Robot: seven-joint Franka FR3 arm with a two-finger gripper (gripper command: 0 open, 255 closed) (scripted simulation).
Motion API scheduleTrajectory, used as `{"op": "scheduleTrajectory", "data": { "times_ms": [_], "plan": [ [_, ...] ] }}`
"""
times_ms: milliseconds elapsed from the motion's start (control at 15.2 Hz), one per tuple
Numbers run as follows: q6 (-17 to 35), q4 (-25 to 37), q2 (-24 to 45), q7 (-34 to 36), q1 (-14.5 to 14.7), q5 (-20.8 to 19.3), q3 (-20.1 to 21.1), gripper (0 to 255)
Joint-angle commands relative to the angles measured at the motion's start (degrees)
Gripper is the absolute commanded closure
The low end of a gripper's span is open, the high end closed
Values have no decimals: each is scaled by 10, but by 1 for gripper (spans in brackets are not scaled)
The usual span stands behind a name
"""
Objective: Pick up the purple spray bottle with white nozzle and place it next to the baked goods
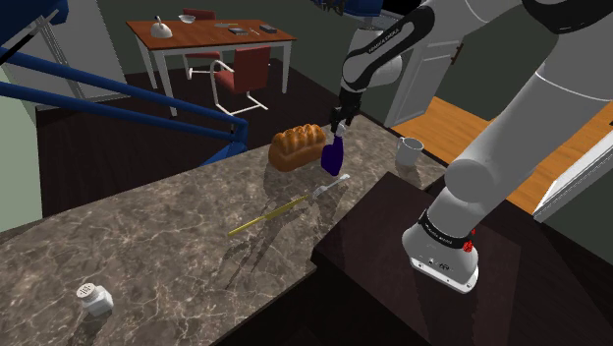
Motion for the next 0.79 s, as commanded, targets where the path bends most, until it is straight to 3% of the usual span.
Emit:
{"op": "scheduleTrajectory", "data": {
  "times_ms": [0, 330, 726],
  "plan": [
    [0, 0, 0, 0, 0, 0, 0, 0],
    [-78, 22, -56, -1, 0, 1, 0, 0],
    [-78, 22, -56, -1, 0, 1, 0, 0]
  ]
}}
